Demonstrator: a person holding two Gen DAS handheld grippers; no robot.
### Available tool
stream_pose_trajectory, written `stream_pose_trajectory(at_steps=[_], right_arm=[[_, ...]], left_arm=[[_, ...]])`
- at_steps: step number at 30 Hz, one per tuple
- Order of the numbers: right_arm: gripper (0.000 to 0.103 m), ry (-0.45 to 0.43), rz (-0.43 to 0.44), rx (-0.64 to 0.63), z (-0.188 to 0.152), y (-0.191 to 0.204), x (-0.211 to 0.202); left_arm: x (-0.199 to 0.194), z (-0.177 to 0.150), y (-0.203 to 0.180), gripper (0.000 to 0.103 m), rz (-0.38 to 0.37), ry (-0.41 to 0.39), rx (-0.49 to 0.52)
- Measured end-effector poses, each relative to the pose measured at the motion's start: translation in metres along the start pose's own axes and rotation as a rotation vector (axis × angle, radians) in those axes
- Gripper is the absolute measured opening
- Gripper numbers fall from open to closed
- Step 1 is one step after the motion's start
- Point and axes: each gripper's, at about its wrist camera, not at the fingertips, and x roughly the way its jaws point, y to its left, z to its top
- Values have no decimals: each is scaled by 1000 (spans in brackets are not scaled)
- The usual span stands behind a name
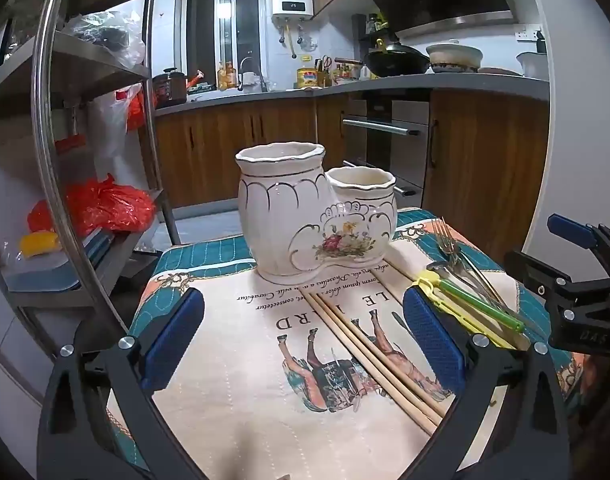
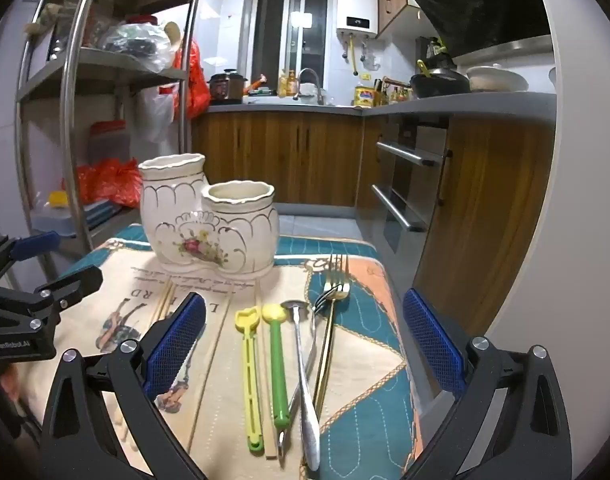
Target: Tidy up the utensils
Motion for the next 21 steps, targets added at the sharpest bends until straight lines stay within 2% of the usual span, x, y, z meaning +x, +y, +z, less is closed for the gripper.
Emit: stream_pose_trajectory(at_steps=[5, 6, 16, 21], right_arm=[[98, -13, 2, 4, 1, 1, 1], [98, -28, 5, 1, 0, 2, -1], [98, -4, -8, -8, 0, 4, 7], [98, -20, -4, -12, -1, 3, -1]], left_arm=[[1, 0, -3, 98, -13, 12, -5], [-2, -2, 5, 98, -3, -11, -22], [2, 0, 1, 98, 12, 0, -5], [2, 0, 1, 98, 12, -1, -4]])
